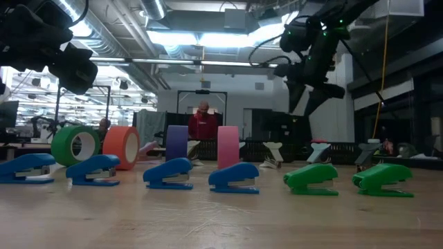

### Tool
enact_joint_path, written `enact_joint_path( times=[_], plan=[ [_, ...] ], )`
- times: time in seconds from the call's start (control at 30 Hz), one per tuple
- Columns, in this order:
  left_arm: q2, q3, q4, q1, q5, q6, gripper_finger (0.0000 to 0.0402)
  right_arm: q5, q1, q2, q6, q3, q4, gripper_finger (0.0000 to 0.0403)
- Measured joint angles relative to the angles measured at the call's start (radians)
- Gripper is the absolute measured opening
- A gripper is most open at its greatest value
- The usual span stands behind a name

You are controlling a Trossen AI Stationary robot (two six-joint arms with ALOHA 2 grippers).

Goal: Pick and place Stapler, Stapler remover, tape
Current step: Put the pink tape into the right black bin

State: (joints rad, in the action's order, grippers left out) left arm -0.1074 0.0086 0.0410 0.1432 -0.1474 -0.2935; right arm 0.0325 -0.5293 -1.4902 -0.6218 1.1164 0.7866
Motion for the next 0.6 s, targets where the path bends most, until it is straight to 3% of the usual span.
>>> enact_joint_path(
  times=[0.17, 0.37, 0.6],
  plan=[
    [0.000, 0.000, 0.000, 0.000, 0.000, 0.000, 0.0150, -0.061, 0.075, 0.000, -0.069, 0.000, -0.053, 0.0225],
    [0.000, 0.000, 0.000, 0.000, 0.000, 0.000, 0.0150, -0.055, 0.181, 0.000, -0.107, 0.000, -0.136, 0.0225],
    [0.000, 0.000, 0.000, 0.000, 0.000, 0.000, 0.0150, 0.063, 0.304, 0.000, -0.130, 0.000, -0.172, 0.0225]
  ],
)
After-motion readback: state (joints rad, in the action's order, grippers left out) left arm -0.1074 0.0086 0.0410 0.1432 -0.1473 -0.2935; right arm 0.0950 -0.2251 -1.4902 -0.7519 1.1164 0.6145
